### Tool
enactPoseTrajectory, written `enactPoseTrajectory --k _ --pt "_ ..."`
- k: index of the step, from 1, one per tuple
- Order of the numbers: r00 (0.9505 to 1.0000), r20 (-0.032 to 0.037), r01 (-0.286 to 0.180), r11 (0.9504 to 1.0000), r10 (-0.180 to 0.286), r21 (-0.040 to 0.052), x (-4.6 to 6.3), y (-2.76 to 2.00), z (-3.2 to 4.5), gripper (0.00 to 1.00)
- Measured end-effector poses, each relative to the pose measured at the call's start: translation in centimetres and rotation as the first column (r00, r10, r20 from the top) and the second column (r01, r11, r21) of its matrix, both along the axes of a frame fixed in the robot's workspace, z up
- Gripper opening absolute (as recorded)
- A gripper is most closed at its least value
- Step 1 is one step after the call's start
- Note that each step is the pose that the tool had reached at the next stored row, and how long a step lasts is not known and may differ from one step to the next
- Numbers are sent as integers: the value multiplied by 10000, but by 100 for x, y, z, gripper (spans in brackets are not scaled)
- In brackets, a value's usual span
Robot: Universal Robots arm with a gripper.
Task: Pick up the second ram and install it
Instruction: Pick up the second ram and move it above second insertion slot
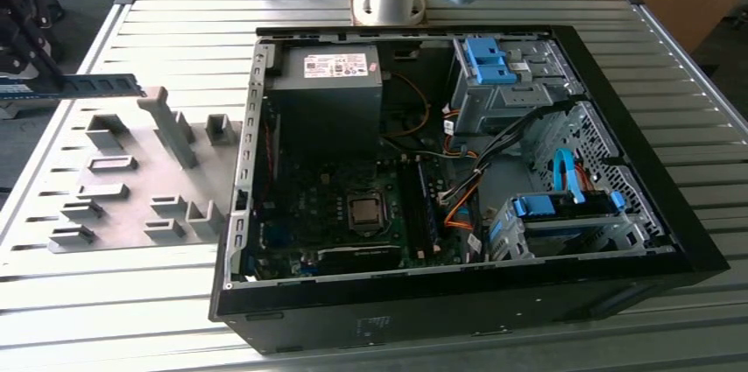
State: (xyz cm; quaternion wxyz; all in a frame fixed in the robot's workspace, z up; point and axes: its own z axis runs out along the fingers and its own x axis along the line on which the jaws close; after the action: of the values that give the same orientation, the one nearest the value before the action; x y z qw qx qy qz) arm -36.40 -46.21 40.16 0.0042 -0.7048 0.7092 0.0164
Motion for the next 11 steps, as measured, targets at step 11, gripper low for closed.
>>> enactPoseTrajectory --k 11 --pt "10000 -1 0 10000 0 -1 54 0 1 14"
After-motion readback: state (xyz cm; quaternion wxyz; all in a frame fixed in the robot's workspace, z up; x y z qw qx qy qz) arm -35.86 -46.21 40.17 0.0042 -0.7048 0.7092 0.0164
